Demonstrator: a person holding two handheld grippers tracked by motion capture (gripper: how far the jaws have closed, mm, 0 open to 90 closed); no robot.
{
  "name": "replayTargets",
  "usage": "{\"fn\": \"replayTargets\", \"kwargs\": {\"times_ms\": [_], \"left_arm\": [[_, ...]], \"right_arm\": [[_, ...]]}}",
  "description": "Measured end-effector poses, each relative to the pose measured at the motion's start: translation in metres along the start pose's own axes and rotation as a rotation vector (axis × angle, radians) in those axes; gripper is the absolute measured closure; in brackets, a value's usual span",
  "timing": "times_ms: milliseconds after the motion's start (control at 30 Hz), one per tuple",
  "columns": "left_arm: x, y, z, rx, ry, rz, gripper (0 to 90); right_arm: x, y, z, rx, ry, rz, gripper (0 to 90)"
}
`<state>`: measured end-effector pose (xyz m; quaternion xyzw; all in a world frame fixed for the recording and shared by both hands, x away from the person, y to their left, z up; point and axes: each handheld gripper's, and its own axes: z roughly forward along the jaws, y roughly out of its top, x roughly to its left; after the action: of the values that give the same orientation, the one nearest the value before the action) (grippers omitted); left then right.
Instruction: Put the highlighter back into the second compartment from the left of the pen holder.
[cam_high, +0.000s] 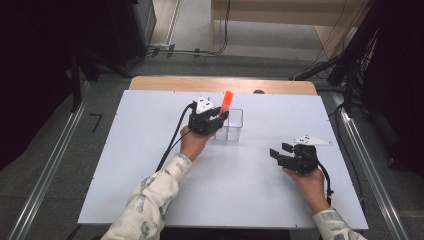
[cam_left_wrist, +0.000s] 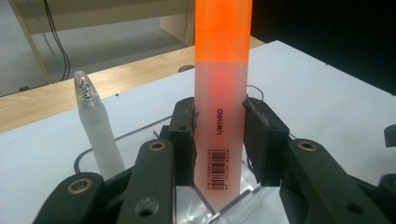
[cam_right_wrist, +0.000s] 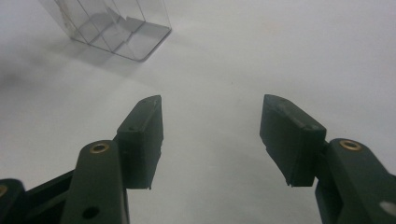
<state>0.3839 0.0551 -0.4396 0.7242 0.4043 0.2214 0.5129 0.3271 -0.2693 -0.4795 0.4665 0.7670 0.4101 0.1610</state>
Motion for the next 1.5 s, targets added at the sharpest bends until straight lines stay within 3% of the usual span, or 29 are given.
{"fn": "replayTargets", "kwargs": {"times_ms": [300, 667, 967, 1167, 1367, 1500], "left_arm": [[-0.003, -0.005, -0.004, 0.016, 0.022, 0.02, 65.8], [-0.005, -0.008, -0.006, 0.022, 0.02, 0.028, 62.7], [-0.008, -0.007, -0.012, 0.016, 0.035, 0.03, 52.9], [-0.009, -0.009, -0.015, 0.015, 0.033, 0.019, 52.4], [-0.01, -0.012, -0.02, 0.008, 0.038, 0.02, 46.0], [-0.012, -0.014, -0.024, 0.005, 0.047, 0.015, 37.0]], "right_arm": [[0.0, 0.0, 0.0, 0.004, 0.001, -0.001, 38.2], [0.0, 0.0, 0.001, 0.008, 0.001, 0.002, 38.2], [0.0, 0.0, 0.001, 0.004, 0.003, 0.007, 38.2], [0.0, 0.0, 0.001, 0.004, 0.001, 0.011, 37.8], [-0.001, -0.001, 0.001, 0.009, -0.006, 0.012, 34.9], [-0.001, -0.001, 0.001, 0.011, -0.008, 0.013, 34.5]]}}
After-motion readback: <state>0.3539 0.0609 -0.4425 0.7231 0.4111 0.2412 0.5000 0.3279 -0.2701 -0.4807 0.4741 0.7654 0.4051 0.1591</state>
